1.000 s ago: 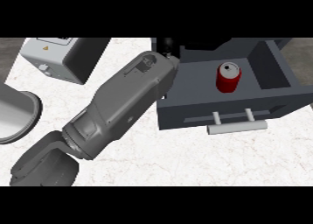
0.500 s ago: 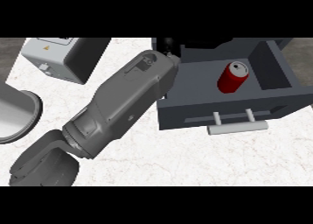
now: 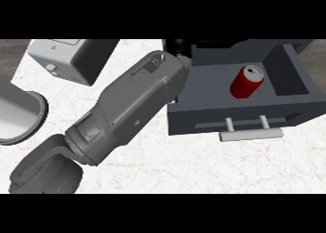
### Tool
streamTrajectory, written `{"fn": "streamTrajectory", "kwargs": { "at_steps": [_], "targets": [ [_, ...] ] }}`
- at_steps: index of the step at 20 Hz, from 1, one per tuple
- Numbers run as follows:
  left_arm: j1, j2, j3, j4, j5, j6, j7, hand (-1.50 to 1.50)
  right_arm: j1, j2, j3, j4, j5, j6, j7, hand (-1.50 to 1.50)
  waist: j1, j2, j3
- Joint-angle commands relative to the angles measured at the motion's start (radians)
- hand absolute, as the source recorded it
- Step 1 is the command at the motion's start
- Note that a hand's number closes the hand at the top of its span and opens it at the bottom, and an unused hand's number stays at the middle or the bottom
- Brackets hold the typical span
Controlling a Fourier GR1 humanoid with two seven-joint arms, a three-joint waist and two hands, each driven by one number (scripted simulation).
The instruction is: Pick up the can, place it into the drawer and close the drawer
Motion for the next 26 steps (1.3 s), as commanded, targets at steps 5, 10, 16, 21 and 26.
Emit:
{"fn": "streamTrajectory", "kwargs": {
  "at_steps": [5,10,16,21,26],
  "targets": [
    [-0.033,0.0,0.001,-0.009,0.018,0.018,0.0,-1.5,-0.1,0.029,0.18,-0.039,0.403,-0.022,-0.062,-1.5,0.053,-0.008,-0.001],
    [-0.042,0.0,0.015,-0.016,0.036,0.006,0.007,-1.5,-0.21,0.03,0.373,0.024,0.669,-0.072,-0.038,-1.5,0.069,-0.008,-0.002],
    [-0.001,0.0,0.013,-0.022,0.024,0.002,0.009,-1.5,-0.336,0.022,0.512,0.241,0.927,-0.195,-0.147,-1.5,0.068,-0.011,-0.001],
    [-0.009,0.034,0.015,-0.055,-0.021,0.035,0.057,-1.5,-0.46,-0.017,0.561,0.461,1.075,-0.282,-0.203,-1.5,0.094,-0.018,-0.001],
    [0.016,0.078,0.032,-0.054,-0.04,0.0,0.068,-1.5,-0.563,-0.02,0.628,0.699,1.218,-0.383,-0.245,-1.5,0.096,-0.012,-0.001]
  ]
}}
